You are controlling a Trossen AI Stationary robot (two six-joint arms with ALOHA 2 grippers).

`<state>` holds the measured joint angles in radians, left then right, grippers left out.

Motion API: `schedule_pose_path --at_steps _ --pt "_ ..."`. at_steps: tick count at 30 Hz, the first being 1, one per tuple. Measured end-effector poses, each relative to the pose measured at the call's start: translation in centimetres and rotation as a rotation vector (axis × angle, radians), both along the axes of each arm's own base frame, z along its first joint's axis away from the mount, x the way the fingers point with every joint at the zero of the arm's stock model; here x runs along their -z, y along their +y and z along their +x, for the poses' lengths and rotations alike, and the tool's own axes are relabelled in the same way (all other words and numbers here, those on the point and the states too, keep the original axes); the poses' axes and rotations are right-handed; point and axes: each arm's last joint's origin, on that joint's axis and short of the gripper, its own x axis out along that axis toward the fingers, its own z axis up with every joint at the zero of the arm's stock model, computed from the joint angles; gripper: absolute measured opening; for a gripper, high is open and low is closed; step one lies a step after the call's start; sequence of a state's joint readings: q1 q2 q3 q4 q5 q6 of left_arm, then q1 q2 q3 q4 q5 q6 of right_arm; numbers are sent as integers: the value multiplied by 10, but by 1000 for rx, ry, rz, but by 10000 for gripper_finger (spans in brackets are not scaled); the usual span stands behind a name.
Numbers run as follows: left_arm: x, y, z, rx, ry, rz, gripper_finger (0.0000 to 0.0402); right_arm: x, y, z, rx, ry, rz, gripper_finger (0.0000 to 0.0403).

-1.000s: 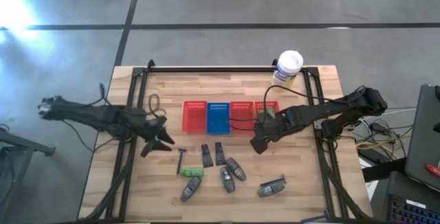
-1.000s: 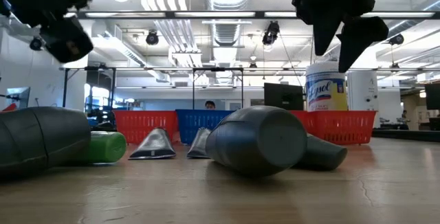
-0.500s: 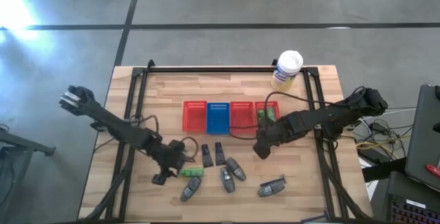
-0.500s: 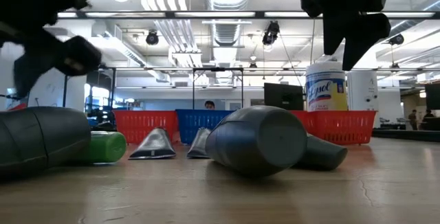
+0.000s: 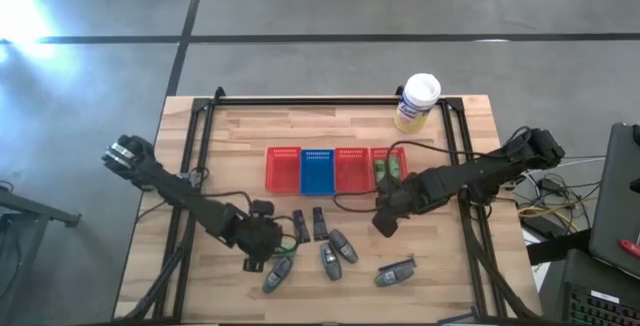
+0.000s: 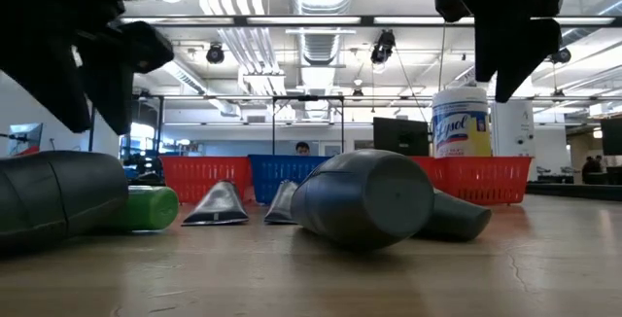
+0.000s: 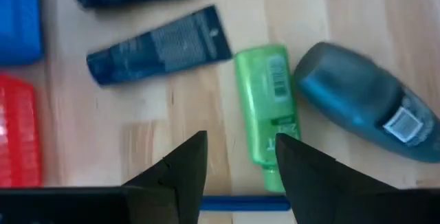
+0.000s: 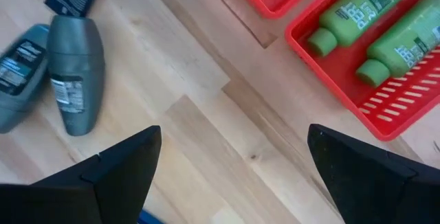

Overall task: Pick & Place Travel size toiletries
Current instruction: Put the green shampoo into the right red basket

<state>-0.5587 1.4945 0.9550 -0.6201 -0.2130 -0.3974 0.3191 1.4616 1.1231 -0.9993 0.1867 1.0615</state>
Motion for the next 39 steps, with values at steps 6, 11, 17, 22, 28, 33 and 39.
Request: schedule_pose_path --at_steps 6,11,17,22,28,33,39 --pt "9 -10 3 -56 0 -67 230 9 0 -4 -12 30 -11 364" --pt "19 -16 8 -50 12 -62 275 12 -1 -6 -25 45 -20 364" --pt "40 -18 10 -46 87 -29 284 12 -1 -6 -47 45 -28 364" --pt "52 -20 13 -43 116 -8 261 12 -1 -5 -42 30 -45 364" --pt "55 -22 16 -9 105 -10 185 10 -1 -5 -50 16 -35 364" --pt "43 -15 16 -29 68 -20 161 0 0 -4 -47 -72 16 364" --pt "1 15 7 -153 -36 23 161 -20 0 1 5 -279 104 364"
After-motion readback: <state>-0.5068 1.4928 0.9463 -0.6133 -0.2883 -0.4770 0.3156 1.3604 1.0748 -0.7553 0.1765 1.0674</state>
